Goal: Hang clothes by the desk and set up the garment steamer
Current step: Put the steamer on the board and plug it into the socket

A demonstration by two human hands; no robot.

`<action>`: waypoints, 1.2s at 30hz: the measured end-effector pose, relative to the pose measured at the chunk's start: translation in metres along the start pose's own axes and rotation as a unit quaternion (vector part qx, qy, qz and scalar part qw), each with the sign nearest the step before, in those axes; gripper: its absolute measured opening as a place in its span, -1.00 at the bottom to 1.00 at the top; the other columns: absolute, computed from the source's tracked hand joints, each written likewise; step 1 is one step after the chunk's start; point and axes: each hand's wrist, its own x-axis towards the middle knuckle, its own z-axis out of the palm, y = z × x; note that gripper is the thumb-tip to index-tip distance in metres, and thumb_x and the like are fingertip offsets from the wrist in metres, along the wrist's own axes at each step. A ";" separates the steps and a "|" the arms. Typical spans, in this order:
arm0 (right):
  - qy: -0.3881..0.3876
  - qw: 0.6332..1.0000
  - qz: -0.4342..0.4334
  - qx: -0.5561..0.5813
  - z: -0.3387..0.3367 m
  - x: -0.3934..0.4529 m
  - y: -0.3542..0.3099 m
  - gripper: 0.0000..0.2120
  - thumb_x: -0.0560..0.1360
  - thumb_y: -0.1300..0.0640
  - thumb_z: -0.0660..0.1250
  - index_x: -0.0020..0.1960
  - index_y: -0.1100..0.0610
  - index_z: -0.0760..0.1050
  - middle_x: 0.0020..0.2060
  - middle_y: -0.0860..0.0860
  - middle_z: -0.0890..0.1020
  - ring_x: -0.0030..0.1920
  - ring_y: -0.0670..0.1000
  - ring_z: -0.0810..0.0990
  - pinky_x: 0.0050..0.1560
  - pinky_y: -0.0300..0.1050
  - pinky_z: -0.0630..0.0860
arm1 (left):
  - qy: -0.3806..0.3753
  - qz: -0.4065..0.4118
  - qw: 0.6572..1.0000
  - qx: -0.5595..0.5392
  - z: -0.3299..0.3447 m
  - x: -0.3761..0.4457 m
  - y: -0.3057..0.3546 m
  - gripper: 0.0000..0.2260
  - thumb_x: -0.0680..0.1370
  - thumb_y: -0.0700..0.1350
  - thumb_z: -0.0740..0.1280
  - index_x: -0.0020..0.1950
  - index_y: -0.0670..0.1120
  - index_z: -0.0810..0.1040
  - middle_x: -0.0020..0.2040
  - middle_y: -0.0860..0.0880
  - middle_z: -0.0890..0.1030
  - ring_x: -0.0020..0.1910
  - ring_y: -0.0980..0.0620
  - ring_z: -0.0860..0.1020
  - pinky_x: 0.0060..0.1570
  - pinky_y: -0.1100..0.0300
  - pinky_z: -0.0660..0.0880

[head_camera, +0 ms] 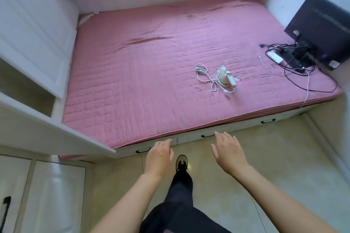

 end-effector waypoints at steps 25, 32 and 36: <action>-0.057 0.996 0.067 -0.001 -0.029 0.260 0.129 -0.65 0.38 0.13 0.46 0.09 0.28 0.52 -0.10 0.17 0.64 0.02 0.24 0.61 0.05 0.17 0.56 | -0.093 -0.022 0.995 -0.004 0.043 0.319 0.058 -0.65 0.56 -0.15 0.23 0.34 -0.13 0.47 0.20 -0.09 0.58 0.23 -0.09 0.48 0.12 0.04 0.46; -0.076 0.997 -0.007 0.025 -0.018 0.344 0.189 -0.57 0.48 0.09 0.32 0.29 0.24 0.42 0.12 0.13 0.57 0.29 0.21 0.45 0.27 0.14 0.41 | -0.062 0.001 0.998 0.032 0.080 0.377 0.102 -0.68 0.34 -0.29 0.45 0.09 -0.22 0.60 -0.06 -0.11 0.66 -0.03 -0.16 0.61 -0.21 0.05 0.58; -0.094 0.994 -0.055 0.024 -0.004 0.386 0.220 -0.63 0.43 0.11 0.37 0.18 0.26 0.46 0.05 0.15 0.58 0.26 0.24 0.49 0.21 0.15 0.48 | -0.063 -0.016 0.997 0.046 0.112 0.405 0.131 -0.63 0.36 -0.29 0.44 0.16 -0.23 0.56 0.08 -0.15 0.64 0.10 -0.18 0.59 -0.02 -0.01 0.59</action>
